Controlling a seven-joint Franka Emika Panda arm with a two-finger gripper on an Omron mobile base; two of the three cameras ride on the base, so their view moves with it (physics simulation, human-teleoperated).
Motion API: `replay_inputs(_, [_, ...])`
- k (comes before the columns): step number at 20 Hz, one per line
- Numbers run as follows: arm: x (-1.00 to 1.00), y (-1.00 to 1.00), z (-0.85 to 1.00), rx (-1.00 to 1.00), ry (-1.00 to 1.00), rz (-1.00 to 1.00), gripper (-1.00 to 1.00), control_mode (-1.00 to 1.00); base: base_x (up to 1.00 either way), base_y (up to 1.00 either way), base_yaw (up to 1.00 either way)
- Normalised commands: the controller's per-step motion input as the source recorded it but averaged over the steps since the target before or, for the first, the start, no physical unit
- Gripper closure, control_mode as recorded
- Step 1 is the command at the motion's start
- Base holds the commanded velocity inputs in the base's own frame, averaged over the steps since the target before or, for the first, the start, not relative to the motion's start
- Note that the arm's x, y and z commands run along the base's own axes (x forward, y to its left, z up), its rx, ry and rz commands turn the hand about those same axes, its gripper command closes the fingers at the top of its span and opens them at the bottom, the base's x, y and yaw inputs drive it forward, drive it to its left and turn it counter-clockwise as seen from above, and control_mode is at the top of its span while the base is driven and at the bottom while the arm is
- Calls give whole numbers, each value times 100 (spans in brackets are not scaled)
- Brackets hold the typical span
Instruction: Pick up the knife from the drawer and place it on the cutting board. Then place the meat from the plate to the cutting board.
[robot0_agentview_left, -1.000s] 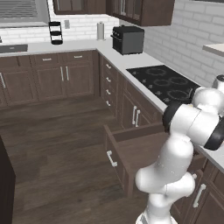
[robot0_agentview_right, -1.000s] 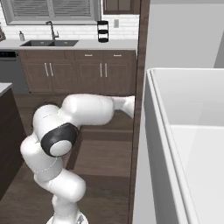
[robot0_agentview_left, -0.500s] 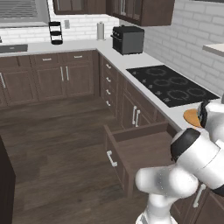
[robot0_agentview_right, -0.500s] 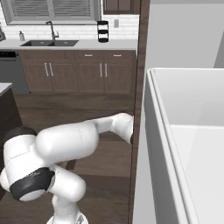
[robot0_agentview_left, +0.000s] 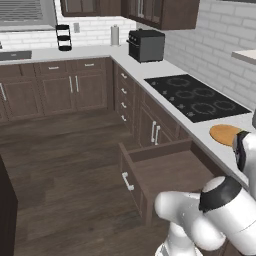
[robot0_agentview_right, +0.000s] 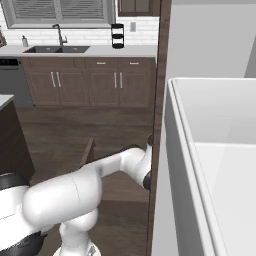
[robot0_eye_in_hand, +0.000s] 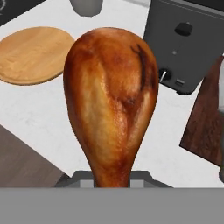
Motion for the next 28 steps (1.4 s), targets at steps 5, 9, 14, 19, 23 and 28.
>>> replay_inputs(5, [-20, -68, 0, 0, 0, -1, 100, -100, 0, 0, 0])
replay_inputs(9, [-27, -86, 0, 0, 0, -3, 100, -100, 0, 0, 0])
replay_inputs(14, [-11, -15, 0, 0, 0, 0, 100, -100, 0, 0, 0])
replay_inputs(19, [-10, 0, 0, 0, 0, 0, 100, -100, 0, 0, 0])
replay_inputs(23, [-6, 0, 0, 0, 0, 0, 100, -100, 0, 0, 0])
replay_inputs(28, [-15, -30, 0, -3, 6, -1, 100, -100, 0, 0, 0])
